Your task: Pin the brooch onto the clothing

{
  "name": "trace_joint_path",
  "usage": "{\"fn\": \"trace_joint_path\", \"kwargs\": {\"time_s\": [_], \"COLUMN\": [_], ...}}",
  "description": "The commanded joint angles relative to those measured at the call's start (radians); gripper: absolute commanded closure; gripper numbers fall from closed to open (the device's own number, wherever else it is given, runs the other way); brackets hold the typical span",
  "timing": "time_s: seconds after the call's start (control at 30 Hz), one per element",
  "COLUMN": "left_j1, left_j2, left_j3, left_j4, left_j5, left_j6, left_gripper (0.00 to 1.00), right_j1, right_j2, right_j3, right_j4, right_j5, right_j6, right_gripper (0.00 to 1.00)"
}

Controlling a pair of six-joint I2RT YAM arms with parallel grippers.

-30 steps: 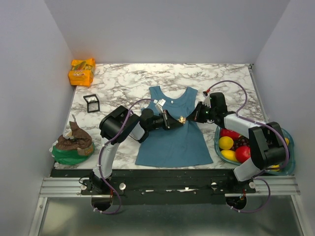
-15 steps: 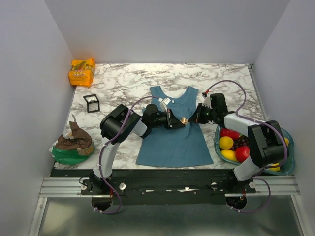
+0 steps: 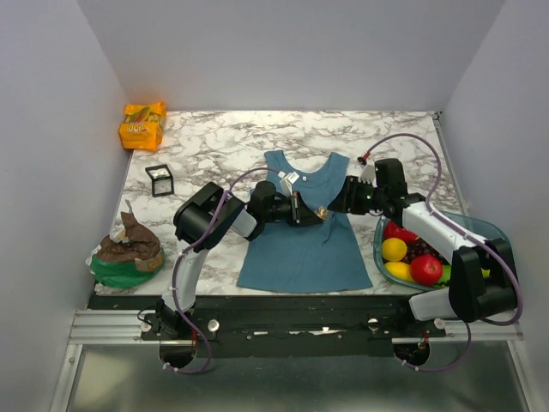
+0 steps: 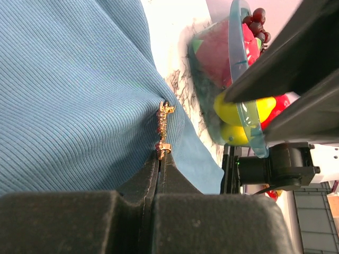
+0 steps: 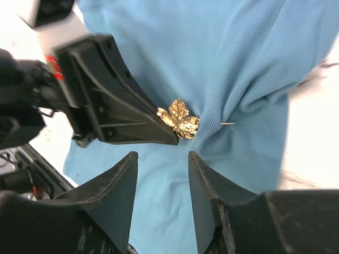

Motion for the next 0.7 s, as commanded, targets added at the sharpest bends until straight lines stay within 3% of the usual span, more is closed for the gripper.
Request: {"fn": "trace_joint_path", "kwargs": {"time_s": [0.0,0.23,0.43,0.67], "left_j1": [-0.003,-0.003,-0.005,-0.003], "left_j2": [-0.039,-0.033,-0.036,-0.036], "left_j3": [0.016,0.022,0.018,0.021], "left_j4": [-0.018,-0.001,0.008,-0.006], "left_j5": [0.048,0.063,0.065,0.065], "left_j6": [0.039,0.030,0.029,0.037], "left_gripper": [1.00,1.00,1.00,1.00], "right_j1": [-0.046,-0.074,-0.079,-0.080], "right_j2": [-0.064,0.016,0.119,0.197], "right_j3": [-0.010,0.002,0.037,0.050], "right_j4": [-0.042,-0.015,0.002,0.027], "right_j5": [0.055,0.159,0.262,0.216], "right_j6": [0.023,0.034,0.037,-0.025], "right_gripper": [0.47,0.47,0.53,0.55]}}
